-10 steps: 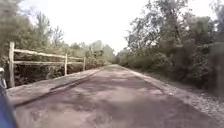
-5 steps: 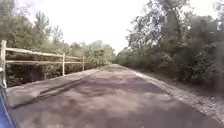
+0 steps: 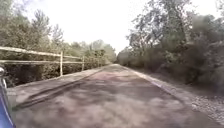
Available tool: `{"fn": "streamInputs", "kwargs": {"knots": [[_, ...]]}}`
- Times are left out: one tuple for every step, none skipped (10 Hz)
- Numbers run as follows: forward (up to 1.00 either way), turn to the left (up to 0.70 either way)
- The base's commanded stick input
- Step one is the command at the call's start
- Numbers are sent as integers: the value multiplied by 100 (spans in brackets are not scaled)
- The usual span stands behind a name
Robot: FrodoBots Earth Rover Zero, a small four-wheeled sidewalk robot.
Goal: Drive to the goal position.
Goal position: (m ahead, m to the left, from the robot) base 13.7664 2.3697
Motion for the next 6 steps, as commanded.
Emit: {"fn": "streamInputs", "kwargs": {"knots": [[70, 0], [70, -26], [70, -29], [70, -24], [70, 0], [70, 0]]}}
